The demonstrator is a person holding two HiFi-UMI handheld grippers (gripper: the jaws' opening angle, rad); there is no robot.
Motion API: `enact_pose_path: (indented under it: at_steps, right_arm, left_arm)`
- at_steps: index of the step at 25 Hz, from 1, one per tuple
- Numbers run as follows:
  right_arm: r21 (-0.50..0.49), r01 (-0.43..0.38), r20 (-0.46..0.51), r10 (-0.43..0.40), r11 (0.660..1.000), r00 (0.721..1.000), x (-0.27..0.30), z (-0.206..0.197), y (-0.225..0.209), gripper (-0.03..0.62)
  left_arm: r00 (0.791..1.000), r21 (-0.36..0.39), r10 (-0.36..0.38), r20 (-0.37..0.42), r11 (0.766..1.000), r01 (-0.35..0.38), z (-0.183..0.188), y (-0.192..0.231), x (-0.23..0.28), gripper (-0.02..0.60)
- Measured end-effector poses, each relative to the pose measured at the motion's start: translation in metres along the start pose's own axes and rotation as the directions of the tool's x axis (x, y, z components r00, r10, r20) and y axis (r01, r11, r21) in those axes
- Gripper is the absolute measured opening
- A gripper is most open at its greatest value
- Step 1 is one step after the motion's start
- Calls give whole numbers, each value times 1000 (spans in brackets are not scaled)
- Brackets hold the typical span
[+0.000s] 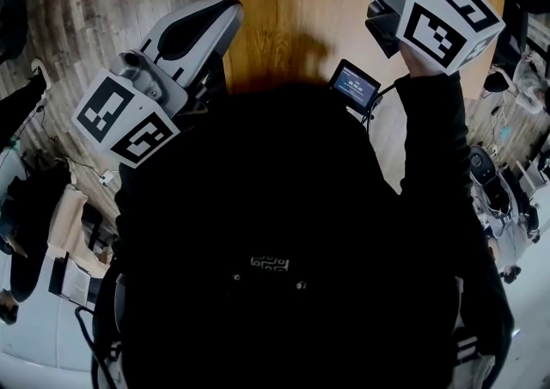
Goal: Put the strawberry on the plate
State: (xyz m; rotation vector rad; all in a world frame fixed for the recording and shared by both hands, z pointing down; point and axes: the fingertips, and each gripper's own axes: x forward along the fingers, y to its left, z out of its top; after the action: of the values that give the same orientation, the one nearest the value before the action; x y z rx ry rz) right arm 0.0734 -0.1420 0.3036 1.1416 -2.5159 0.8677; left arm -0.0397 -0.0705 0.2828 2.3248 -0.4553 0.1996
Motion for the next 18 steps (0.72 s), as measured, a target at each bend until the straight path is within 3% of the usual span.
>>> enact_pose_path:
  at_steps: [18]
  right_arm:
    - [-30, 2, -101, -5, 1000, 995, 33, -14, -4, 144]
  left_arm:
    - [998, -47, 46, 35, 998, -44, -4, 6, -26, 0]
